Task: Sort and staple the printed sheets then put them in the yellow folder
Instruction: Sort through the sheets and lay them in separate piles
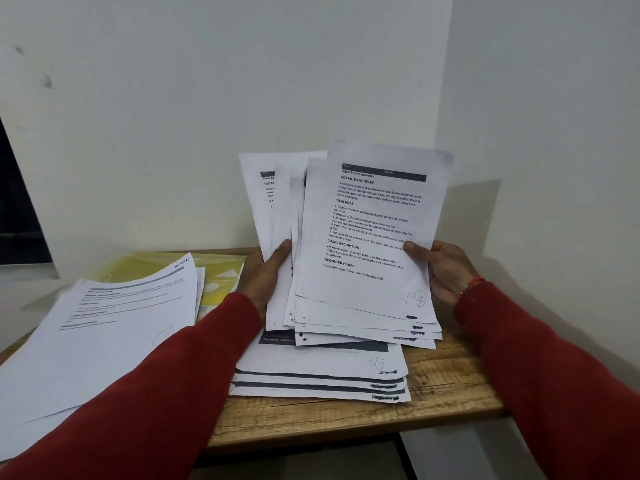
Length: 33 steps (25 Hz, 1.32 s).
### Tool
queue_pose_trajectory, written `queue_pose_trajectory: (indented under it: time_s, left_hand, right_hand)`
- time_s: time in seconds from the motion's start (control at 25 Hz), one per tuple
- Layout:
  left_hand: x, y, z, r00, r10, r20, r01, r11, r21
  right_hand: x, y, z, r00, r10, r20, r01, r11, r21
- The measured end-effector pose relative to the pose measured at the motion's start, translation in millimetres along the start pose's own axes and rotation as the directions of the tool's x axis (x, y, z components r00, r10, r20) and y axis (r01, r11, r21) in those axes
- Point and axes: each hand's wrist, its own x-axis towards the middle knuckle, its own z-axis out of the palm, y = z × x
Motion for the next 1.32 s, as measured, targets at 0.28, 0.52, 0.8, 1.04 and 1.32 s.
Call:
queue_pose_trajectory:
  time_s: [0.28,0.52,0.8,1.04,1.32]
  left_hand:
    - [0.5,-4.0,-1.3,0.996,0.079,0.030,-0.080,0.995,0.066]
    - [6.8,-5.4,-7.4,0.994,0.106,0.003,-0.106,0.992,0.076]
    - [14.6,-11.7,-12.8,1.000,-0.010,0.000,0.010,0.996,0.088]
    - [12.2,-9.0,-12.5,1.000,0.023,0.005,-0.024,0.989,0.145]
    - [16.9,-9.8,-16.3,1.000,0.003,-0.031,0.001,0.990,0.139]
  right_hand:
    - [2.2,3.3,-2.2,1.000,0.002,-0.028,-0.003,0.999,-0.042]
    - [13.8,-11.9,-24.7,0.929,-0.188,-0.319,0.222,0.972,0.075]
    - [13.9,-14.5,-26.0,0.913,-0.187,-0.363,0.200,0.980,-0.001]
    - [14.3,1.0,-12.3,0.989,-0.046,-0.137,0.039,0.998,-0.055]
    - [16.9,-11.1,-28.8,0.991,-0.010,-0.132,-0.006,0.993,-0.118]
